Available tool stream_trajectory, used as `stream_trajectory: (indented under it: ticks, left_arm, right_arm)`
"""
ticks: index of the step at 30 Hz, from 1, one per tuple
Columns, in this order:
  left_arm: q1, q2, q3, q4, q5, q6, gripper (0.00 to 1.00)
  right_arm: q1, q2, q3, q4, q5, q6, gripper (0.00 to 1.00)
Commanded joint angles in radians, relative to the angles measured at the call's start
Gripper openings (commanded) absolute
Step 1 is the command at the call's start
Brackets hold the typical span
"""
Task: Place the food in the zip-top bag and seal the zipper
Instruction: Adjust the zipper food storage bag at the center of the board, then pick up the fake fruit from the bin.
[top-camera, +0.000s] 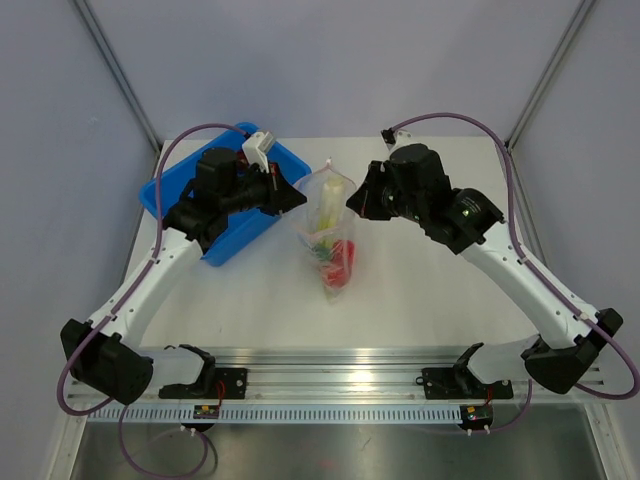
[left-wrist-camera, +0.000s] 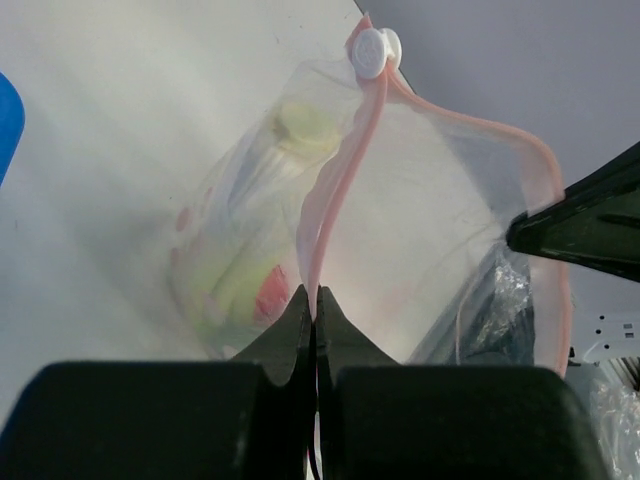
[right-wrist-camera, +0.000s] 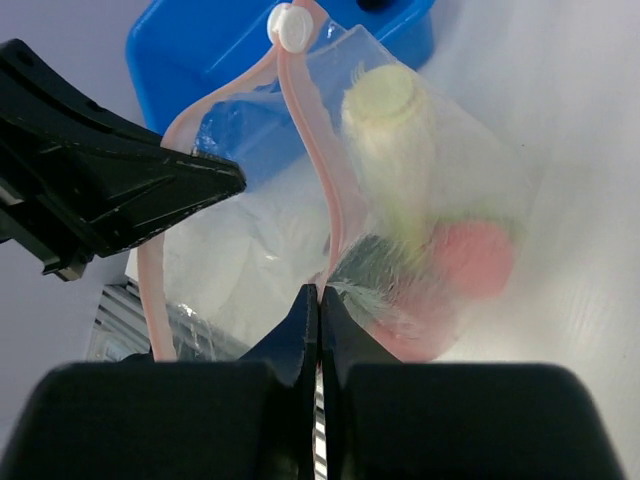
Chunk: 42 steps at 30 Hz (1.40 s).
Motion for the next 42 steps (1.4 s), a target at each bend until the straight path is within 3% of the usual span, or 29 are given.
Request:
stream_trajectory:
  ticks: [1, 2, 3, 5, 7, 8, 10, 11, 15, 17, 22, 27, 31, 35, 42]
  left_arm:
    - [0.000, -0.002, 0.036, -0.013, -0.016, 0.073, 0.00]
    - [0.000, -0.002, 0.024, -0.002, -0.013, 0.070, 0.03]
    - [0.000, -0.001, 0.019, 0.005, -0.010, 0.070, 0.13]
    - [0.000, 0.005, 0.022, 0.009, 0.002, 0.076, 0.45]
    - [0.004, 0.019, 0.037, -0.011, 0.008, 0.096, 0.57]
    - [0.010, 0.022, 0.062, -0.020, 0.002, 0.113, 0.70]
    - [0.018, 0.030, 0.091, -0.054, -0.028, 0.131, 0.81]
    - [0.033, 0.030, 0.114, -0.063, -0.044, 0.148, 0.94]
    - [0.131, 0.039, 0.160, -0.060, -0.076, 0.114, 0.99]
    - [0.208, 0.062, 0.186, -0.084, -0.133, 0.058, 0.99]
    - [0.279, 0.129, 0.221, -0.078, -0.355, 0.010, 0.99]
    - [0.309, 0.342, 0.401, -0.204, -0.464, 0.053, 0.99]
    - [0.341, 0.482, 0.497, -0.232, -0.597, -0.010, 0.99]
    - [0.377, 0.613, 0.579, -0.230, -0.642, -0.169, 0.99]
    - [0.412, 0.755, 0.585, -0.102, -0.593, -0.352, 0.99]
  right_arm:
    - [-0.007, -0.002, -0.012, 0.060, -0.029, 0.023, 0.00]
    - [-0.007, 0.016, -0.018, 0.063, -0.037, 0.030, 0.00]
    - [-0.007, 0.019, -0.040, 0.079, -0.043, 0.038, 0.00]
    - [-0.007, 0.025, -0.055, 0.093, -0.055, 0.044, 0.00]
    - [-0.007, 0.030, -0.057, 0.102, -0.054, 0.046, 0.00]
    - [-0.007, 0.030, -0.052, 0.101, -0.055, 0.041, 0.00]
    - [-0.007, 0.030, -0.046, 0.103, -0.054, 0.035, 0.00]
    - [-0.007, 0.028, -0.044, 0.103, -0.054, 0.032, 0.00]
    - [-0.007, 0.027, -0.038, 0.104, -0.054, 0.024, 0.00]
    - [-0.007, 0.027, -0.038, 0.104, -0.054, 0.021, 0.00]
    - [-0.007, 0.044, -0.031, 0.116, -0.054, 0.014, 0.00]
    - [-0.007, 0.074, -0.009, 0.118, -0.091, 0.015, 0.00]
    - [-0.007, 0.085, -0.001, 0.109, -0.082, 0.007, 0.00]
    - [-0.007, 0.102, 0.025, 0.093, -0.065, -0.009, 0.00]
    - [-0.007, 0.136, 0.060, 0.076, -0.069, -0.022, 0.00]
